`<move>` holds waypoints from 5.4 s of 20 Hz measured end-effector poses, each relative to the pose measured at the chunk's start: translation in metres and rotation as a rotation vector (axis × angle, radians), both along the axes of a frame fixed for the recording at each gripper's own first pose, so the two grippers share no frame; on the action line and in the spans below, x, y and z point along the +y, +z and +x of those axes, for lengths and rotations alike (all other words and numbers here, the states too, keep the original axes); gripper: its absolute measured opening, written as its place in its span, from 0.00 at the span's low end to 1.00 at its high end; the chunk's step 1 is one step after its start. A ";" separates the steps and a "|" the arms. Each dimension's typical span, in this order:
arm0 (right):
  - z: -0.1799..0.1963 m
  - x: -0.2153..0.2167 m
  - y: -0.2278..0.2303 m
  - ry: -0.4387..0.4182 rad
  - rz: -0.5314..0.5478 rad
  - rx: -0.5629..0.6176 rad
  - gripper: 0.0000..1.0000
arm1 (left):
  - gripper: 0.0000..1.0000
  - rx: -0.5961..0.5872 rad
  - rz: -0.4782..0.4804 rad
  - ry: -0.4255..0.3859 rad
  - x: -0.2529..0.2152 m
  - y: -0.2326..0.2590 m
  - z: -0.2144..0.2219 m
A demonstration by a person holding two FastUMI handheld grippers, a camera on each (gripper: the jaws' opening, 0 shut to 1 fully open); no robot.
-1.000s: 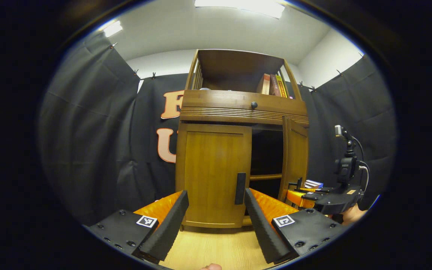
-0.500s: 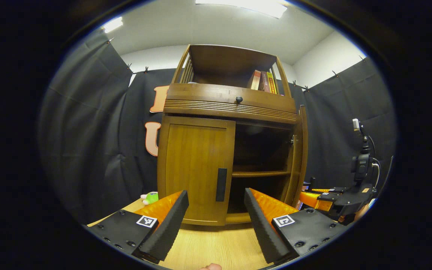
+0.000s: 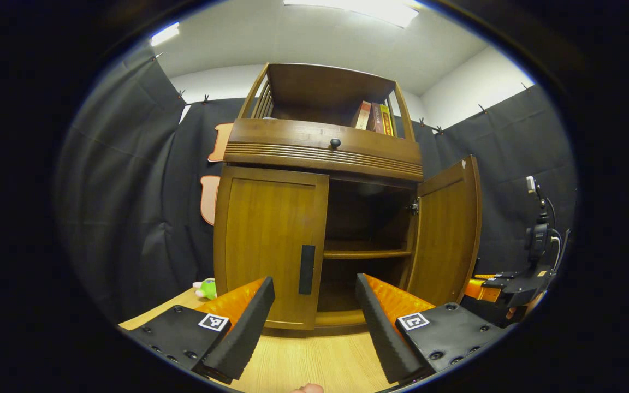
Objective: Open the right door of the double-door shoe cabinet with the right hand, and open the left door with the left hand.
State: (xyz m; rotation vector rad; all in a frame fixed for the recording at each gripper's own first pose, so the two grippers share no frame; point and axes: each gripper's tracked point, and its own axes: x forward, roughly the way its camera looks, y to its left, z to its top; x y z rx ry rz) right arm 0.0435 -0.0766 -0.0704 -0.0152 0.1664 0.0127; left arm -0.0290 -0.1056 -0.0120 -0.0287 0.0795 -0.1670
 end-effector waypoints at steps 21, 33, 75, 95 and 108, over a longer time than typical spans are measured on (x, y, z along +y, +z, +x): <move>0.007 -0.087 0.002 0.171 0.068 -0.037 0.13 | 0.99 0.045 -0.027 0.098 0.046 -0.018 -0.003; -0.037 -0.097 -0.005 0.032 0.010 -0.048 0.05 | 0.95 0.099 -0.020 0.102 0.059 -0.049 -0.002; -0.093 0.044 -0.025 0.068 0.120 0.055 0.93 | 0.95 0.040 0.118 0.039 -0.001 -0.121 0.252; -0.098 0.044 -0.023 0.051 0.119 0.059 1.00 | 0.40 0.054 0.065 0.013 -0.020 -0.127 0.252; -0.107 0.051 -0.017 0.050 0.096 0.039 1.00 | 0.33 0.070 0.063 0.023 0.000 -0.111 0.190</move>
